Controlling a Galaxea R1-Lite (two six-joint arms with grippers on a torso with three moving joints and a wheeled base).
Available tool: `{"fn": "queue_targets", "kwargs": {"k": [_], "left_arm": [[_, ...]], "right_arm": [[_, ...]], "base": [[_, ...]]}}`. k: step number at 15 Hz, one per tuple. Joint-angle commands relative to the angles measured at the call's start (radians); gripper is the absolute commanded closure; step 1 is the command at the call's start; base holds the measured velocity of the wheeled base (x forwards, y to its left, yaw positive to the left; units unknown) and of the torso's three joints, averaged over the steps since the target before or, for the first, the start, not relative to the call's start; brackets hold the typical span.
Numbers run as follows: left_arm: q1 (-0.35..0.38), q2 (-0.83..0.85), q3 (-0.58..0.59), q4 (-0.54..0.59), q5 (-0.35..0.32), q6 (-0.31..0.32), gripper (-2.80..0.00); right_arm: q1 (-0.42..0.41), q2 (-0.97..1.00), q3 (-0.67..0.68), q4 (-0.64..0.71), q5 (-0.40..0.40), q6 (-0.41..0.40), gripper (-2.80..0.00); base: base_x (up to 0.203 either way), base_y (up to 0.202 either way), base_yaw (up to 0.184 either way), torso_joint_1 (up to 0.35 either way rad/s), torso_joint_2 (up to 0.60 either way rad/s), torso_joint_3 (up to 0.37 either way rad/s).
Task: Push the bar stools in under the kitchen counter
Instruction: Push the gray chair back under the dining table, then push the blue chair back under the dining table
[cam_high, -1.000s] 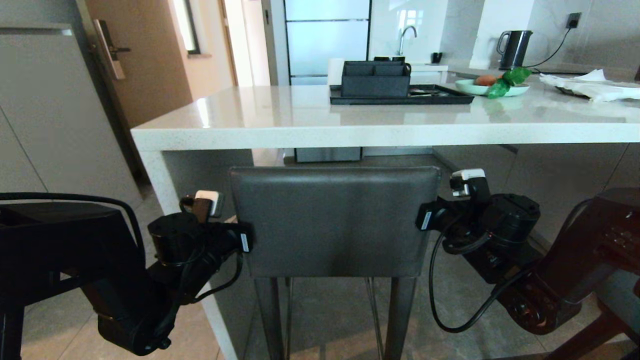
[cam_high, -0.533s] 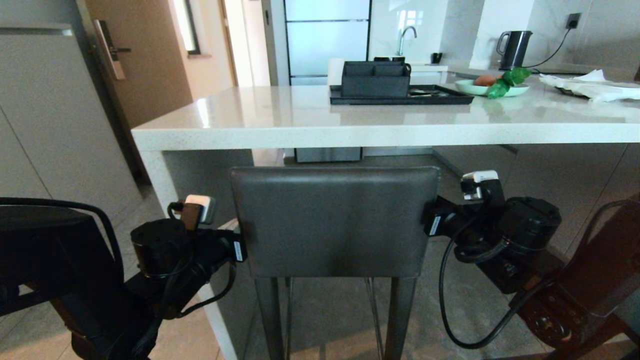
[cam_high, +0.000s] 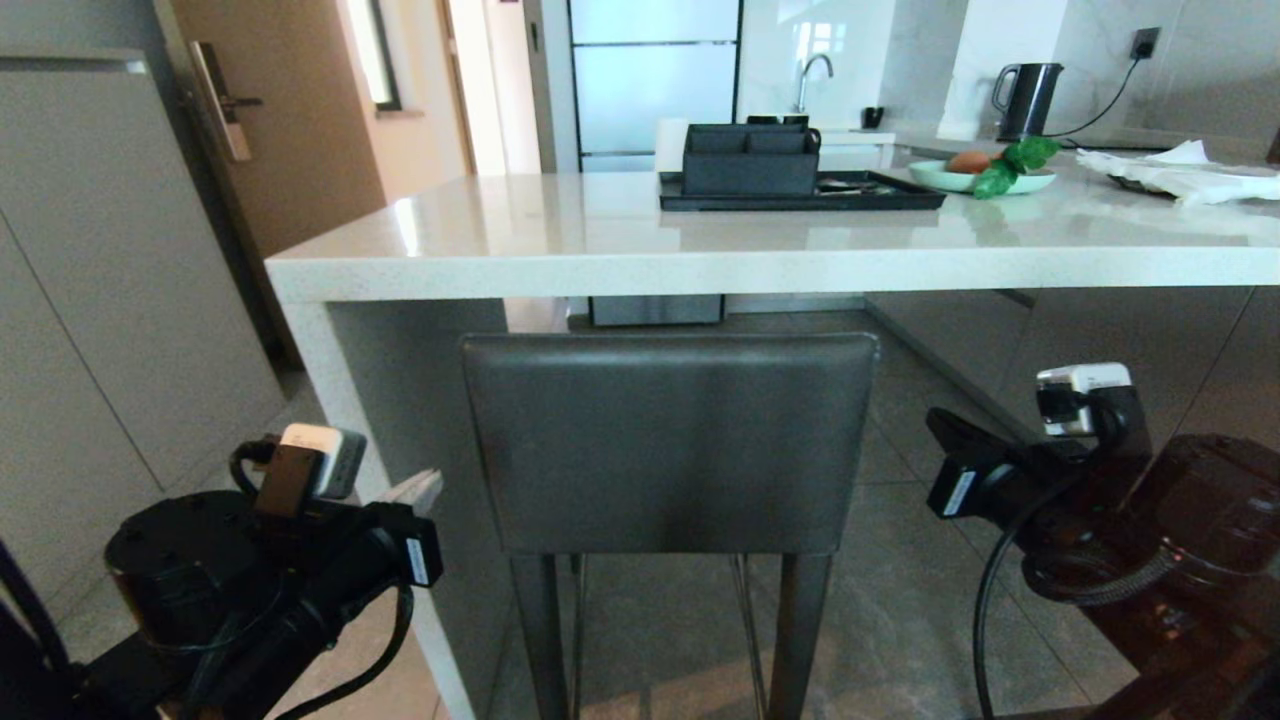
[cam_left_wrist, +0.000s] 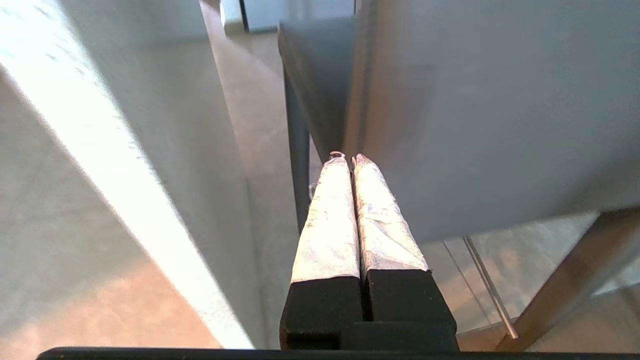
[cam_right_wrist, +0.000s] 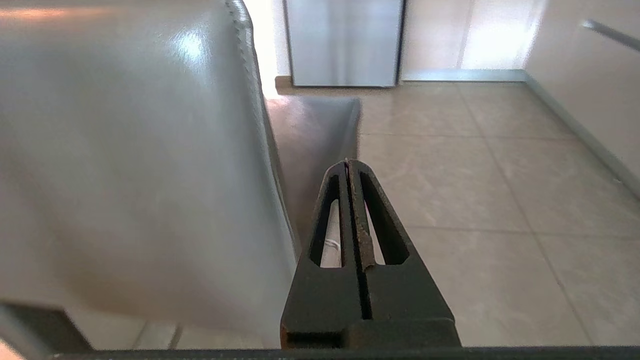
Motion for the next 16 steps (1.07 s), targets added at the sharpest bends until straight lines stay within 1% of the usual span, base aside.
{"fn": "queue_targets", "kwargs": {"k": [1,2,4,6,7,8,9,11,12,14,16], "left_arm": [[-0.072,-0.149,0.071,-0.008,0.058,0.041,0.00],[-0.096,-0.193,0.094,-0.008,0.100,0.068,0.00],[-0.139,-0.287,0.142,-0.008,0.187,0.088,0.00],[-0.152,-0.399,0.161,0.001,0.254,0.093,0.00],[-0.144,-0.464,0.164,0.030,0.279,0.096,0.00],[-0.109,-0.522,0.166,0.055,0.293,0.101,0.00],[-0.043,-0.572,0.168,0.075,0.298,0.115,0.00],[0.080,-0.667,0.169,0.102,0.298,0.161,0.00],[0.126,-0.712,0.169,0.110,0.296,0.179,0.00],[0.172,-0.799,0.169,0.134,0.291,0.194,0.00],[0.195,-0.914,0.169,0.200,0.278,0.208,0.00]], "right_arm": [[0.003,-0.154,0.096,-0.008,-0.018,-0.001,0.00],[0.003,-0.206,0.128,-0.008,-0.032,-0.002,0.00],[0.002,-0.319,0.200,-0.008,-0.061,-0.030,0.00],[-0.011,-0.437,0.249,0.002,-0.079,-0.068,0.00],[-0.032,-0.505,0.260,0.023,-0.081,-0.093,0.00],[-0.056,-0.573,0.263,0.058,-0.082,-0.118,0.00],[-0.077,-0.647,0.261,0.110,-0.082,-0.140,0.00],[-0.127,-0.800,0.242,0.249,-0.083,-0.168,0.00],[-0.148,-0.880,0.226,0.330,-0.083,-0.177,0.00],[-0.172,-1.056,0.178,0.521,-0.082,-0.195,0.00],[-0.193,-1.248,0.106,0.772,-0.079,-0.205,0.00]], "base": [[0.000,0.000,0.000,0.000,0.00,0.000],[0.000,0.000,0.000,0.000,0.00,0.000],[0.000,0.000,0.000,0.000,0.00,0.000],[0.000,0.000,0.000,0.000,0.00,0.000],[0.000,0.000,0.000,0.000,0.00,0.000],[0.000,0.000,0.000,0.000,0.00,0.000],[0.000,0.000,0.000,0.000,0.00,0.000],[0.000,0.000,0.000,0.000,0.00,0.000],[0.000,0.000,0.000,0.000,0.00,0.000],[0.000,0.000,0.000,0.000,0.00,0.000],[0.000,0.000,0.000,0.000,0.00,0.000]]}}
